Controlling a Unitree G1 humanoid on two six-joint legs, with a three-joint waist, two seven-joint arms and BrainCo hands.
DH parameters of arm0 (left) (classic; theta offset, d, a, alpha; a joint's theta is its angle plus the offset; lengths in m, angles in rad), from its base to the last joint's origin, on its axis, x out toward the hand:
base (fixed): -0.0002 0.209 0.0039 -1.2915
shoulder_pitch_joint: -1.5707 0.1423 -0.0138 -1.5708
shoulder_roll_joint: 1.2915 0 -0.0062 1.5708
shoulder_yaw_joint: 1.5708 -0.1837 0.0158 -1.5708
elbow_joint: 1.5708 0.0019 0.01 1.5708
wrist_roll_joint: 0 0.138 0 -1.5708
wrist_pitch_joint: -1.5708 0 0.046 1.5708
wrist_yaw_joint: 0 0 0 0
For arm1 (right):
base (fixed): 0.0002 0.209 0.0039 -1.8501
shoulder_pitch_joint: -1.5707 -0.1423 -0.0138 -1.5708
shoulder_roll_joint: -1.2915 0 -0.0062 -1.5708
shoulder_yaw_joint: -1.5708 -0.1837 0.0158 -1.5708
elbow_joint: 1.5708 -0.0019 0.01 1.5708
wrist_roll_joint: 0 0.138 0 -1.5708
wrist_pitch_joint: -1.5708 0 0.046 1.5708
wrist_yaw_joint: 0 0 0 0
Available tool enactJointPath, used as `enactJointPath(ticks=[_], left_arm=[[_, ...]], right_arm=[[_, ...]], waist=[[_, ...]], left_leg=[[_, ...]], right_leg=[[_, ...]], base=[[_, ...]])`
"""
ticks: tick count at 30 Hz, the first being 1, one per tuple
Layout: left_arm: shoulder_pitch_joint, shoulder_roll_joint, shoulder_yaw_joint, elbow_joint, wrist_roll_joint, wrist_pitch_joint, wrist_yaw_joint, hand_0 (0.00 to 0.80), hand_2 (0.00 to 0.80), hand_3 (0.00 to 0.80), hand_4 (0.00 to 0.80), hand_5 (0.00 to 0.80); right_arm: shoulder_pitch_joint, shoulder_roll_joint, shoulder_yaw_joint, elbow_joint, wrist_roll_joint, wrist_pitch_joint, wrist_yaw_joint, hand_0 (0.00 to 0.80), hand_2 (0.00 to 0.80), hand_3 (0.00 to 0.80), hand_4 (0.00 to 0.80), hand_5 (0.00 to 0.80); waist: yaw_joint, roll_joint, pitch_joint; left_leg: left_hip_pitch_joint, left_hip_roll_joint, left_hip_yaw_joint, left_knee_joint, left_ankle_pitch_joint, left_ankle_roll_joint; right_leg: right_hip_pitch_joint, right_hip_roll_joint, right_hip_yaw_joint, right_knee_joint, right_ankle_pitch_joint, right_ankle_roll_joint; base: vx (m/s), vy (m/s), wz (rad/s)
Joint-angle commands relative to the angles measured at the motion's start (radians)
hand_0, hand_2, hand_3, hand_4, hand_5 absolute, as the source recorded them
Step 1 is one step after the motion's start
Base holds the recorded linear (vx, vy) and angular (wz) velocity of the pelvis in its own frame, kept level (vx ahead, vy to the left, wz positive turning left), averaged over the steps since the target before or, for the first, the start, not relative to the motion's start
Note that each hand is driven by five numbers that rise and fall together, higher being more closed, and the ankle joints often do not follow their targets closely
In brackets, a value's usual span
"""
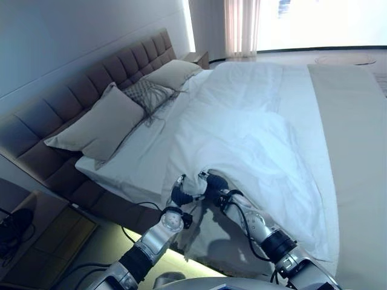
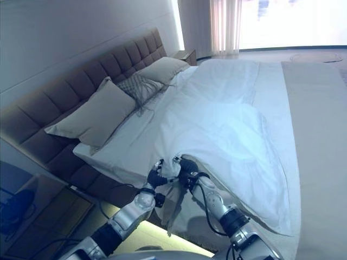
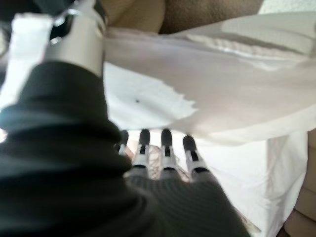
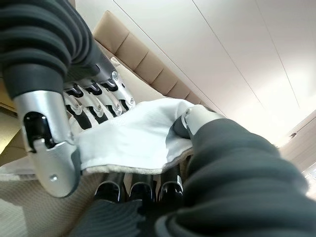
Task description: Make the bed neatly
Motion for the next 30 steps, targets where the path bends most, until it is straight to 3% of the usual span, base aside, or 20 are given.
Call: enactJointPath(ticks=[1, 12, 14, 15, 17, 18, 19, 30], left_arm=[[-0.155, -0.009, 0.016, 0.0, 0.079, -0.039, 0.036, 0.0, 0.0, 0.0, 0.0, 0.0], [-0.215, -0.033, -0.008, 0.038, 0.155, 0.003, 0.053, 0.0, 0.0, 0.0, 0.0, 0.0], [-0.226, -0.039, -0.014, 0.049, 0.183, 0.008, 0.058, 0.163, 0.163, 0.163, 0.163, 0.163], [-0.23, -0.04, -0.016, 0.054, 0.191, 0.009, 0.063, 0.307, 0.307, 0.307, 0.307, 0.307], [-0.238, -0.045, -0.022, 0.066, 0.207, 0.013, 0.076, 0.433, 0.433, 0.433, 0.433, 0.433], [-0.244, -0.048, -0.025, 0.07, 0.208, 0.015, 0.084, 0.693, 0.693, 0.693, 0.693, 0.693], [-0.251, -0.052, -0.028, 0.075, 0.215, 0.014, 0.091, 0.8, 0.8, 0.8, 0.8, 0.8], [-0.264, -0.071, -0.027, 0.106, 0.194, 0.01, 0.126, 0.8, 0.8, 0.8, 0.8, 0.8]], right_arm=[[-0.06, 0.179, -0.006, -0.159, 0.047, -0.012, 0.059, 0.8, 0.8, 0.8, 0.8, 0.8], [-0.056, 0.185, 0.018, -0.163, 0.061, 0.03, 0.048, 0.8, 0.8, 0.8, 0.8, 0.8], [-0.056, 0.185, 0.024, -0.167, 0.066, 0.038, 0.049, 0.8, 0.8, 0.8, 0.8, 0.8], [-0.054, 0.186, 0.027, -0.167, 0.066, 0.04, 0.05, 0.8, 0.8, 0.8, 0.8, 0.8], [-0.05, 0.184, 0.036, -0.168, 0.072, 0.044, 0.05, 0.8, 0.8, 0.8, 0.8, 0.8], [-0.049, 0.183, 0.039, -0.17, 0.075, 0.047, 0.049, 0.8, 0.8, 0.8, 0.8, 0.8], [-0.048, 0.184, 0.043, -0.169, 0.078, 0.048, 0.048, 0.8, 0.8, 0.8, 0.8, 0.8], [-0.031, 0.183, 0.06, -0.178, 0.08, 0.066, 0.051, 0.8, 0.8, 0.8, 0.8, 0.8]], waist=[[-0.013, -0.08, -0.024], [-0.042, -0.059, -0.042], [-0.047, -0.057, -0.044], [-0.048, -0.056, -0.046], [-0.053, -0.055, -0.051], [-0.056, -0.054, -0.052], [-0.058, -0.053, -0.054], [-0.068, -0.04, -0.058]], left_leg=[[0.003, 0.05, -0.056, 0.007, 0.035, 0.01], [0.003, 0.037, -0.053, 0.001, 0.035, 0.009], [0.003, 0.036, -0.052, -0.001, 0.035, 0.009], [0.003, 0.036, -0.051, -0.001, 0.035, 0.008], [0.004, 0.034, -0.05, -0.003, 0.035, 0.008], [0.004, 0.033, -0.05, -0.003, 0.035, 0.007], [0.004, 0.032, -0.049, -0.004, 0.035, 0.007], [0.0, 0.025, -0.05, -0.005, 0.035, 0.007]], right_leg=[[0.256, -0.025, -0.047, -0.489, 0.363, 0.129], [0.248, -0.031, -0.034, -0.487, 0.358, 0.133], [0.247, -0.033, -0.031, -0.488, 0.358, 0.134], [0.247, -0.033, -0.03, -0.489, 0.358, 0.134], [0.248, -0.033, -0.029, -0.491, 0.356, 0.135], [0.247, -0.034, -0.029, -0.491, 0.356, 0.135], [0.248, -0.033, -0.028, -0.492, 0.356, 0.135], [0.242, -0.038, -0.024, -0.486, 0.351, 0.136]], base=[[0.043, 0.019, 0.0], [0.03, 0.03, -0.02], [0.018, 0.021, -0.04], [0.024, 0.015, -0.06], [0.014, 0.008, -0.02], [0.0, 0.0, 0.0], [0.0, 0.0, 0.0], [0.005, 0.01, -0.01]])
